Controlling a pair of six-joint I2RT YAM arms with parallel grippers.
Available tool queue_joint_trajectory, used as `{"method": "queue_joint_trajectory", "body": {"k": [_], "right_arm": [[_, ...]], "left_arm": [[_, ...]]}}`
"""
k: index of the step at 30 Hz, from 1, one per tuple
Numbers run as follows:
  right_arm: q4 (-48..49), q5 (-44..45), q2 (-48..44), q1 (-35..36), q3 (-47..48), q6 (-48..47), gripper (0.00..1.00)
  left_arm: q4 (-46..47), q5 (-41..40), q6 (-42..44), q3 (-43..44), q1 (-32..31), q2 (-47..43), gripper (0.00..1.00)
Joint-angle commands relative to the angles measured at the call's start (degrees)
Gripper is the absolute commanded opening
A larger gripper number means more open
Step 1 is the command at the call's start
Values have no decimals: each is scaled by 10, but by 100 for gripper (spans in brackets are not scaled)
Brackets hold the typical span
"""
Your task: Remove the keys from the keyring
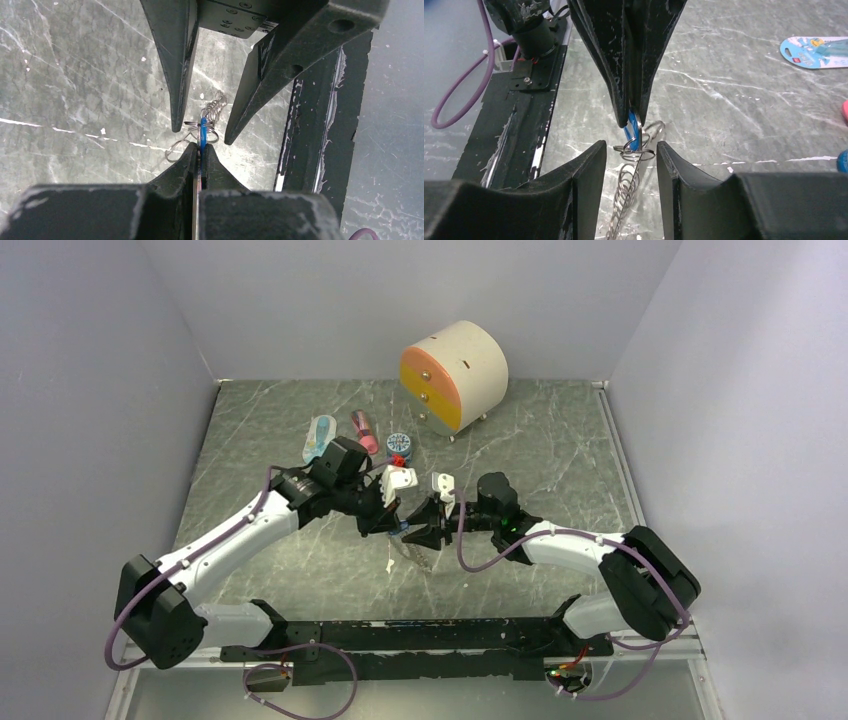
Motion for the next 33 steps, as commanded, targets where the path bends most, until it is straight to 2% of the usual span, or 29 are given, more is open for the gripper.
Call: {"method": "queue_joint_trajectory", "body": {"k": [1, 18, 29, 33], "right_arm": [[-5, -26, 0, -2, 11, -17, 44], [7, -25, 2, -1, 1, -1, 35], [15, -29, 0, -1, -4, 6, 14], [19, -21, 0, -1, -7, 10, 11]], "left_arm": [[-7, -12, 19, -2, 1, -24, 3], [-5, -11, 19, -5, 1, -30, 3], [-2, -21, 18, -8, 1, -34, 3], [-2, -21, 18, -7, 1, -31, 3]]}}
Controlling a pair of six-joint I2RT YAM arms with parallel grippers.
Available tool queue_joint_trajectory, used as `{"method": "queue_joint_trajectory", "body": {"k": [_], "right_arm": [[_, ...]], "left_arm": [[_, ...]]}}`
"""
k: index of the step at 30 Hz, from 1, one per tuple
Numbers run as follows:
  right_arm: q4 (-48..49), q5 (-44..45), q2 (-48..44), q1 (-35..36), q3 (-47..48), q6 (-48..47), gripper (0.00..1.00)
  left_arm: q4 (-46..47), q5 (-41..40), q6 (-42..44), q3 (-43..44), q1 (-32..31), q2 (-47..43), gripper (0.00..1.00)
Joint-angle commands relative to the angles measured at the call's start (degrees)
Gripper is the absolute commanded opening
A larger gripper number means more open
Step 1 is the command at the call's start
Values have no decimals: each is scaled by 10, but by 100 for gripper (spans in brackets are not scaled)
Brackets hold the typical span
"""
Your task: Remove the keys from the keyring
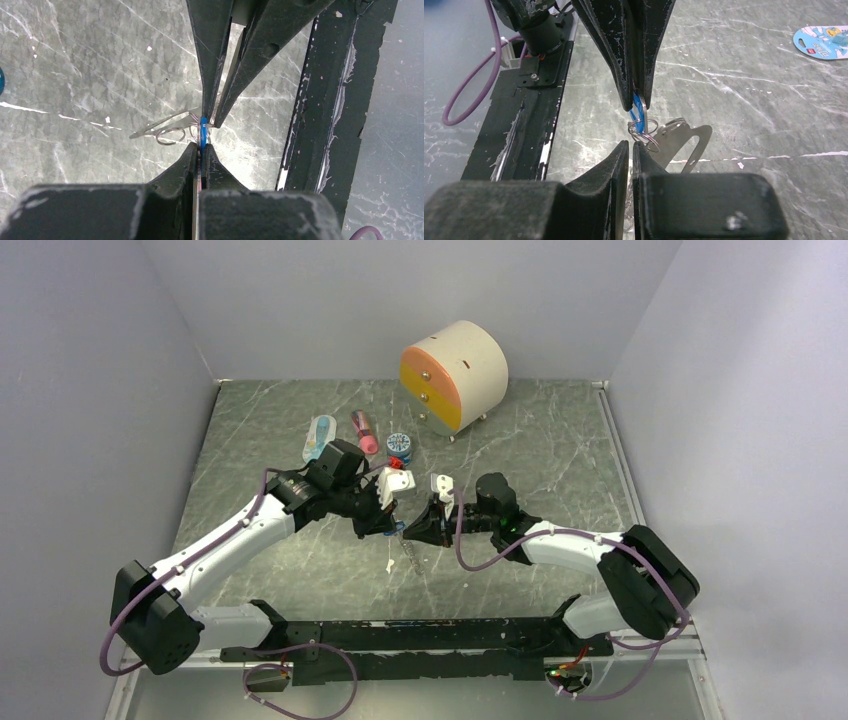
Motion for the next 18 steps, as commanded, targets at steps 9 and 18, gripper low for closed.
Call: {"method": "queue_joint_trajectory", "body": {"k": [9, 18], "right_arm": [[45, 27, -23, -14, -23, -9, 18], [-11, -10, -26, -15, 12, -49, 29]], "left_arm": [[9, 19, 22, 0, 1, -15, 2], [6, 28, 25, 2, 1, -12, 3]]}}
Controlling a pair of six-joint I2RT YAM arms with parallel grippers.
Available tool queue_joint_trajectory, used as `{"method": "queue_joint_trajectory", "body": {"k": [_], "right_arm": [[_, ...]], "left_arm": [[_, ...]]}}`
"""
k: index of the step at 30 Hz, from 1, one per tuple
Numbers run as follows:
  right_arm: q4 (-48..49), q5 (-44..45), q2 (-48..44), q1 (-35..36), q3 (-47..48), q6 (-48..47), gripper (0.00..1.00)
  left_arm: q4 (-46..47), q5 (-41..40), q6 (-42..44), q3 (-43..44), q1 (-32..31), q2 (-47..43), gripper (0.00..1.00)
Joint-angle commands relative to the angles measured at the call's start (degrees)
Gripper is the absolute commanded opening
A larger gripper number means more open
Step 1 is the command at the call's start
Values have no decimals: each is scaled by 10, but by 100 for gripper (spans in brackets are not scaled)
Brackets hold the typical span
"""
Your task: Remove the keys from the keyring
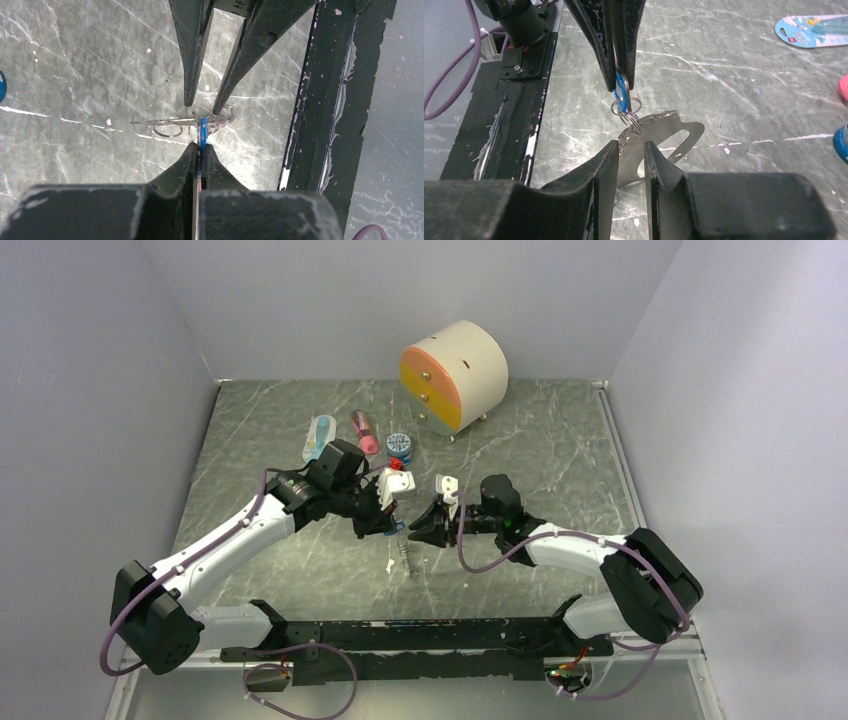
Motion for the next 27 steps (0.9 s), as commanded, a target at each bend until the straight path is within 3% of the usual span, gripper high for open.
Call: {"method": "queue_joint_trajectory", "body": {"k": [1, 18, 27], "right_arm": [[-14, -33, -13, -1, 38, -29, 29], [-38, -89, 7, -1, 72, -31, 26], [-59, -89, 7, -1, 74, -37, 7]], "left_arm": [[7, 26, 15, 2, 1, -12, 3], [5, 36, 19, 3, 1, -11, 3], [3, 19, 18, 2, 1, -22, 2]]}}
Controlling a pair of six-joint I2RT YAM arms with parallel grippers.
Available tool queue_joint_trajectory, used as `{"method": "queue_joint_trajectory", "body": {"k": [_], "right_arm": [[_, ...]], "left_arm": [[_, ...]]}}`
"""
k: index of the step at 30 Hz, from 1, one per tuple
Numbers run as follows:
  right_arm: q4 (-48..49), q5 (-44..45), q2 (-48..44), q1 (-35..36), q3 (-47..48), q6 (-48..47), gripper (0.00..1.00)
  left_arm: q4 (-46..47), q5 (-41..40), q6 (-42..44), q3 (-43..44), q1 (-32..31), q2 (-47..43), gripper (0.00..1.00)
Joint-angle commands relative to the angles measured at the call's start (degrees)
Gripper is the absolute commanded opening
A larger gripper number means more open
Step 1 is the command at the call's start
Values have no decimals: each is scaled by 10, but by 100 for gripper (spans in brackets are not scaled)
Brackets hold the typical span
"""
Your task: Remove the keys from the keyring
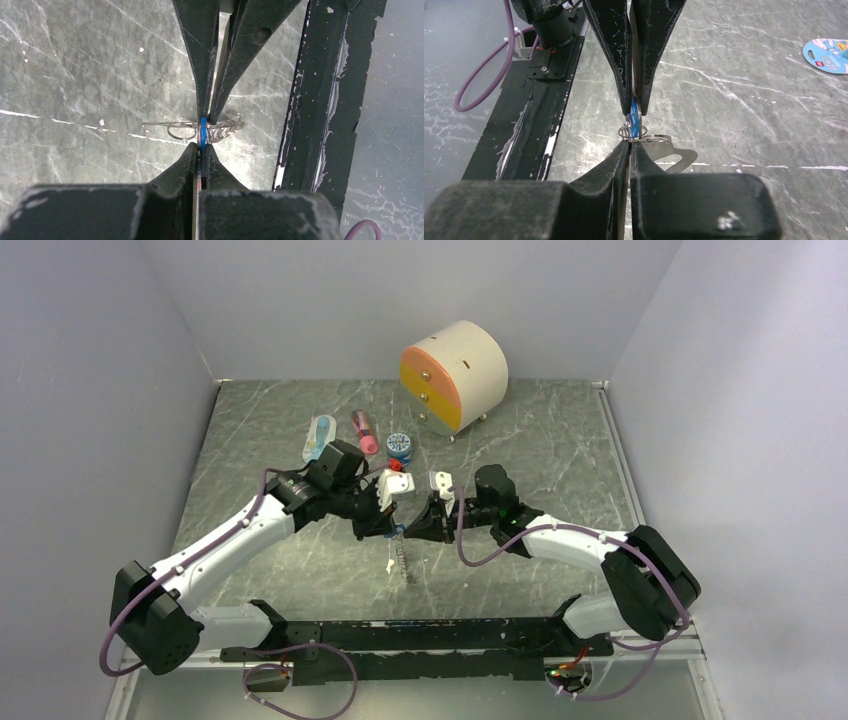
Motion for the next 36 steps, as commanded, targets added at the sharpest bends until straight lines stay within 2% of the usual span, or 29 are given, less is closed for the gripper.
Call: {"method": "queue_joint_trajectory", "body": {"k": [1, 3, 17, 28, 33, 36], "right_arm": [[4, -19, 1, -1, 18, -15, 5], [4, -17, 0, 0, 17, -13, 0], [94, 70, -34, -8, -43, 50, 0], [159, 67, -43, -16, -63, 83, 0], [238, 79, -44, -28, -88, 147, 0], [254, 71, -41, -30, -90, 162, 0]], "left_arm": [[12, 4, 16, 2, 1, -24, 2], [13, -1, 15, -1, 1, -28, 3], [6, -67, 9, -8, 2, -47, 3], [5, -83, 6, -6, 2, -34, 3], [7, -88, 2, -7, 2, -26, 3], [9, -84, -1, -5, 2, -16, 2]]}}
